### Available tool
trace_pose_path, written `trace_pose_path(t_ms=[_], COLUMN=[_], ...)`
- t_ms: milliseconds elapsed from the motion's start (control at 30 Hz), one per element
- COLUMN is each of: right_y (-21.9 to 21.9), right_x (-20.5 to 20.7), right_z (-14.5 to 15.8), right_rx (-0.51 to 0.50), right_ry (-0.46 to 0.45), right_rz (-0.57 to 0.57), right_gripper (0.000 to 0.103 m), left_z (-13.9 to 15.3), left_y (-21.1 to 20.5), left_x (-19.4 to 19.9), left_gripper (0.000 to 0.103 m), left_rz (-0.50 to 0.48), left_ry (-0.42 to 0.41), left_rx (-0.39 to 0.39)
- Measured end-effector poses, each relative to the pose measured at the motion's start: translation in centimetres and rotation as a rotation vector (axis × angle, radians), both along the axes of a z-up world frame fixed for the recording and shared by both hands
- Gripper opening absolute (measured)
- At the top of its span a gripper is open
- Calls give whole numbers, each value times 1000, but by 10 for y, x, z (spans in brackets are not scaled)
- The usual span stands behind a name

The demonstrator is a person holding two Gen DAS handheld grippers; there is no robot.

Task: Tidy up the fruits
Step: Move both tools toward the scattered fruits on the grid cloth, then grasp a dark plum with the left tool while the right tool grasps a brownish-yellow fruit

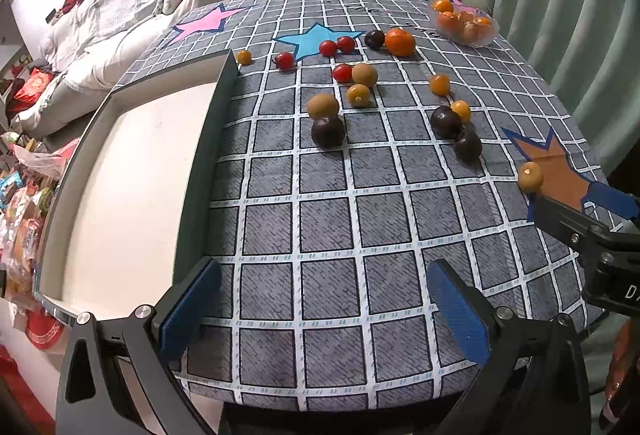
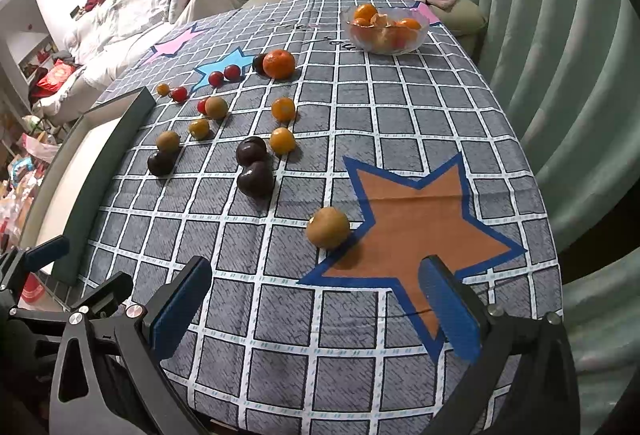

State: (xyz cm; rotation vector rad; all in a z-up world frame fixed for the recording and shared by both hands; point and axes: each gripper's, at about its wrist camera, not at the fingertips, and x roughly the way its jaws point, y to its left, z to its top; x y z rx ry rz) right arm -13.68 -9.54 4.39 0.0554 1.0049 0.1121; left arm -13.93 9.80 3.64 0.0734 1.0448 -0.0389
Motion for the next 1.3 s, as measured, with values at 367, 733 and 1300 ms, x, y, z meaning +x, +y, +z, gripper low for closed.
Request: trace_pose_path(t_ms=[367, 733, 1300], right_y=[-4, -7, -18], right_x=[1, 3, 13], right_z=[-5, -11, -26], right_rx=[10, 17, -7], right_ry=[11, 22, 44], right_rz=[-9, -19, -40], right_gripper=[103, 103, 103], left_z=[-3, -4, -15], left_y=[-1, -1, -10], left_x=[4, 14, 67], left_gripper=[103, 103, 103], left_rz=[3, 10, 7], left_ry=[12, 13, 49], left_rx=[5, 11, -14])
